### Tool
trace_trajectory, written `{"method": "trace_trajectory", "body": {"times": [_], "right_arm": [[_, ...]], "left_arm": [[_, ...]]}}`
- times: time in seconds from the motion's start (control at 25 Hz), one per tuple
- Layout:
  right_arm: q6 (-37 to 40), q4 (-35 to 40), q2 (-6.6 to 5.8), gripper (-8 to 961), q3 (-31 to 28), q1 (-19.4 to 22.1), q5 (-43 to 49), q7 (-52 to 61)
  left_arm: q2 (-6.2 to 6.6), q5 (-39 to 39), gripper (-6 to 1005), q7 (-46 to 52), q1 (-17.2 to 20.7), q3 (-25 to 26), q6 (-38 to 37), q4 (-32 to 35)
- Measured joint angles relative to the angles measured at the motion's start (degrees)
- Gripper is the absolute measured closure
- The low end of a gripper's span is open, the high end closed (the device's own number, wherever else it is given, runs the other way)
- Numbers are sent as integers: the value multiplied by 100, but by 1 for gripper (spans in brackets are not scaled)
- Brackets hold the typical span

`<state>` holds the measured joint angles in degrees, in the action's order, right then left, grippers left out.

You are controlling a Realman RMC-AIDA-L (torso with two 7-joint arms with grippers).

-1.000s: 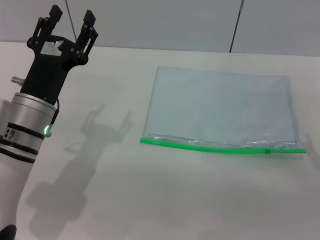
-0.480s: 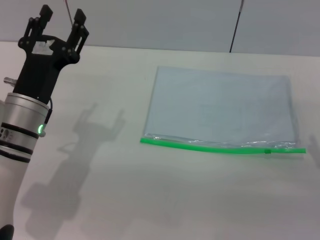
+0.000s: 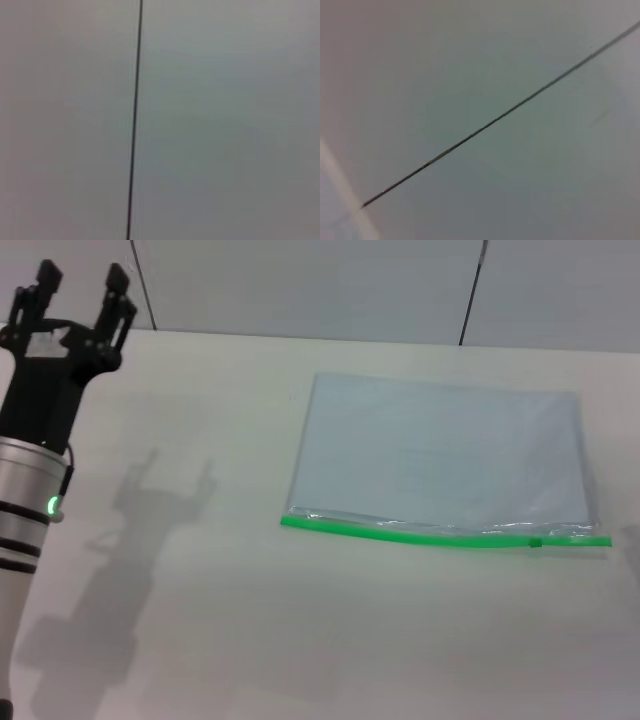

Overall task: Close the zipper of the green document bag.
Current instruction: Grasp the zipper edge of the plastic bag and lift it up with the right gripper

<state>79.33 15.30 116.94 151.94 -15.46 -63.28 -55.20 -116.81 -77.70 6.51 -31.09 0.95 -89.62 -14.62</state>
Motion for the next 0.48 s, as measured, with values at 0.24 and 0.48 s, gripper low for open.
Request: {"method": "trace_trajectory", "body": {"times": [0.24, 0.48], "right_arm": [[-482, -16, -3, 73, 128, -4, -6, -1010], [-798, -73, -13, 75, 65, -9, -54, -1384]], "left_arm": [[2, 69, 260, 6, 31, 2, -37, 42], [0, 71, 260, 8, 33, 2, -39, 46]]}}
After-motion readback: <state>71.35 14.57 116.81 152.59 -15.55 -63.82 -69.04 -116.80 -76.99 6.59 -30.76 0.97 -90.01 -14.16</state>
